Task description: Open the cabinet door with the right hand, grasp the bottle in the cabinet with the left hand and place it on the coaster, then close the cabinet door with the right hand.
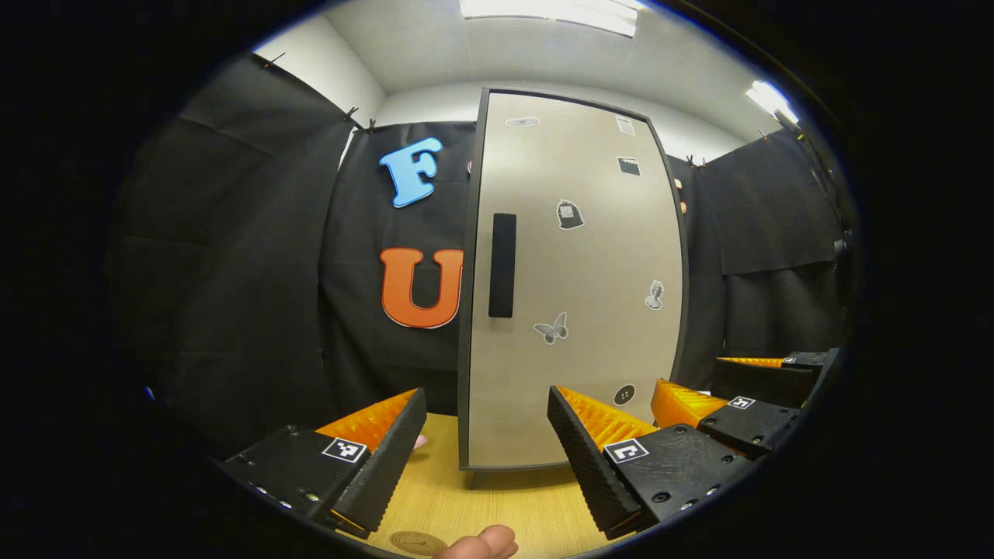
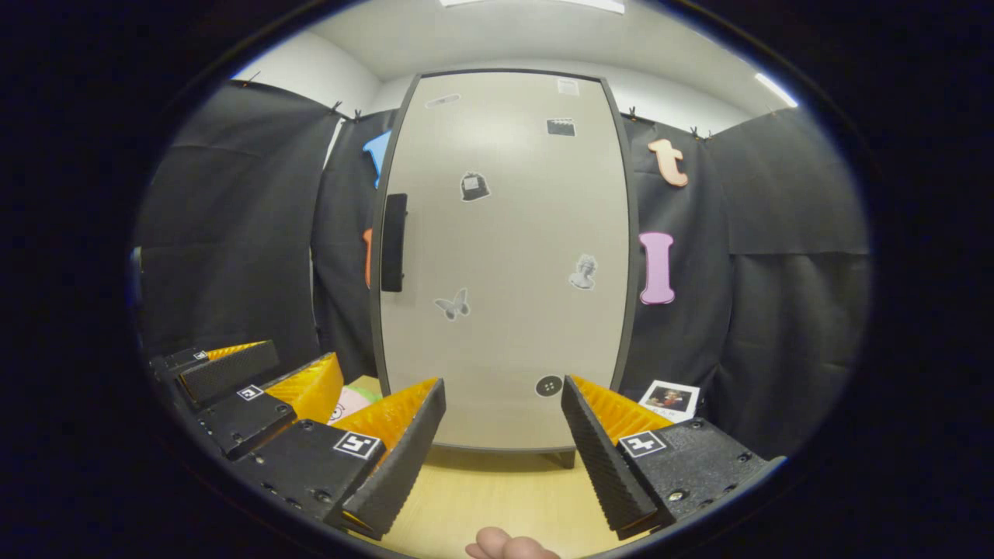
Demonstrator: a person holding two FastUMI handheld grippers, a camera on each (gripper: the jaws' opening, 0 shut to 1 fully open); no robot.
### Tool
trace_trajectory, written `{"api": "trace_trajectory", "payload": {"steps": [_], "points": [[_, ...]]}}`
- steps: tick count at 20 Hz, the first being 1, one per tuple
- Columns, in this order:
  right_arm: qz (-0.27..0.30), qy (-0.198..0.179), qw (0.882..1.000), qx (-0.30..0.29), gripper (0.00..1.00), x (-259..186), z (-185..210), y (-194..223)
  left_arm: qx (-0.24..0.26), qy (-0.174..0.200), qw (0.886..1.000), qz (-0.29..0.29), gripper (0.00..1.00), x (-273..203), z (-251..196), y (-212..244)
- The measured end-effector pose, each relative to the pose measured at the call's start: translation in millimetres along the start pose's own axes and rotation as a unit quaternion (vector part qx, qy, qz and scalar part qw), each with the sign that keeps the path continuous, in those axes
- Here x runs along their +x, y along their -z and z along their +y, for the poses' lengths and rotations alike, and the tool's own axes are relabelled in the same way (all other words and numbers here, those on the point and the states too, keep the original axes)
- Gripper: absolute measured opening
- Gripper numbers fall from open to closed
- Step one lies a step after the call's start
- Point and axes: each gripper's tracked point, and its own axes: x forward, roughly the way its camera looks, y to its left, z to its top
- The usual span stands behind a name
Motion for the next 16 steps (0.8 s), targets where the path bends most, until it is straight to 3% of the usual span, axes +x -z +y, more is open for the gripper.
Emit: {"api": "trace_trajectory", "payload": {"steps": [9, 16], "points": [[0.007, 0.007, 1.000, -0.007, 0.97, -2, -4, 2, -0.002, 0.014, 1.000, 0.012, 0.95, -1, -4, 9], [0.012, 0.017, 1.000, 0.006, 0.97, 21, -19, -1, -0.019, -0.020, 0.999, 0.040, 0.95, -5, 28, 29]]}}
